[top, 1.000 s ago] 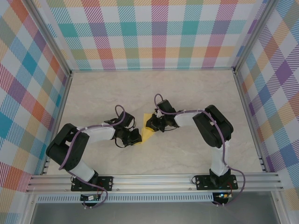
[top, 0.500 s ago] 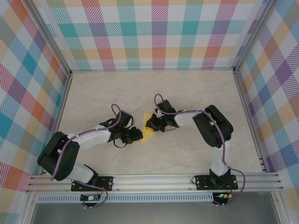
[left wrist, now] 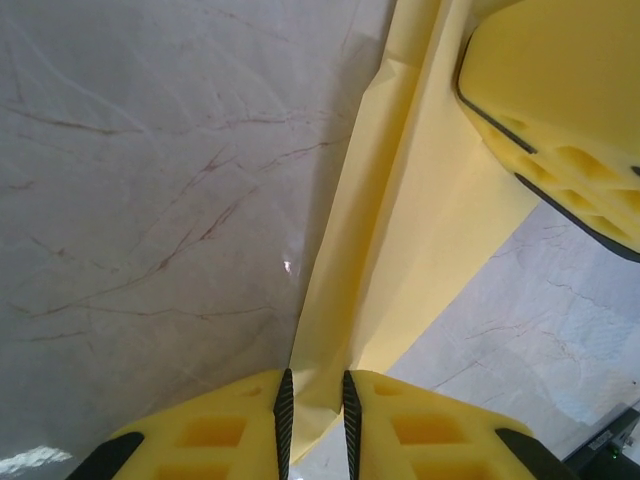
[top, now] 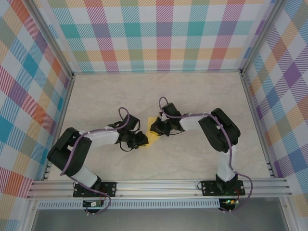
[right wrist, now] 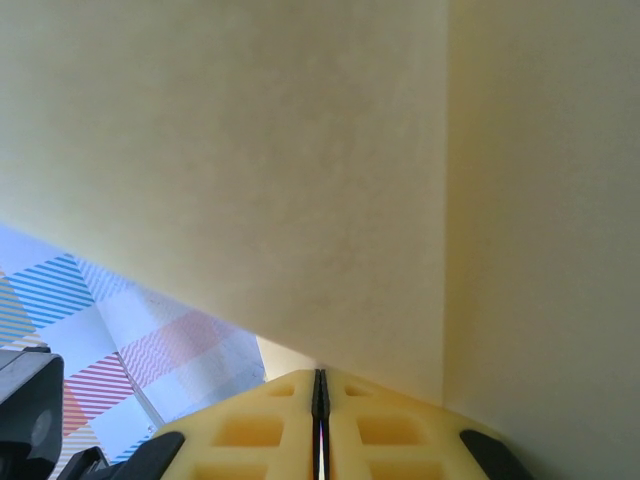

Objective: Fold a paper plane with a square sheet of paper (pick it up from the middle)
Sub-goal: Fourth fold the wing at the center of the table.

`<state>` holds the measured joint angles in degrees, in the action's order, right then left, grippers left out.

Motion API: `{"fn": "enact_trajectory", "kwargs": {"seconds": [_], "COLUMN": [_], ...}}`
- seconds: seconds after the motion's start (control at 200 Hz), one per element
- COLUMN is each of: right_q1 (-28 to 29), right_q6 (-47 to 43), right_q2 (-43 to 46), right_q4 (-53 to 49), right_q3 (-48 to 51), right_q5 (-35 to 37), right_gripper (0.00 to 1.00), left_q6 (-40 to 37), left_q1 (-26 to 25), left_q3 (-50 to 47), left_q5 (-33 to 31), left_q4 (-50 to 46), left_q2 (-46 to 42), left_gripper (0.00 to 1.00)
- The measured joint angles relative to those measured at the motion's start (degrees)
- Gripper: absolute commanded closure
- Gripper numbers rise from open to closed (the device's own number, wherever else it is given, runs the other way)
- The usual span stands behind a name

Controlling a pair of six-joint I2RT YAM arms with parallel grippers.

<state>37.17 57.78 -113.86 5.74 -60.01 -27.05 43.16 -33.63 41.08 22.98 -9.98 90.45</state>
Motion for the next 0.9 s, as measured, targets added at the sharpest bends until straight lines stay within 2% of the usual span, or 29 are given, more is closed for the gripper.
{"fn": "enact_trajectory", "kwargs": {"seconds": [0.34, 0.66, 0.9], "right_q1": [0.0, 0.0, 0.0], "right_q6": [0.0, 0.0, 0.0], "right_q2": [0.0, 0.0, 0.0], "right_q4": [0.0, 0.0, 0.0], "right_q3": [0.0, 0.0, 0.0], "right_q5": [0.0, 0.0, 0.0], "right_gripper": [0.89, 0.89, 0.89], "left_q6": [-4.0, -7.2, -7.6], "left_q1": [0.0, -0.1, -0.9], "left_q3": [2.0, 3.4, 3.8], "left_q5": [-0.2, -0.1, -2.7], "left_q4": [-3.9, -7.9, -13.4], "left_q2": [1.1, 1.6, -0.7], "left_gripper": [0.81, 0.79, 0.86]}}
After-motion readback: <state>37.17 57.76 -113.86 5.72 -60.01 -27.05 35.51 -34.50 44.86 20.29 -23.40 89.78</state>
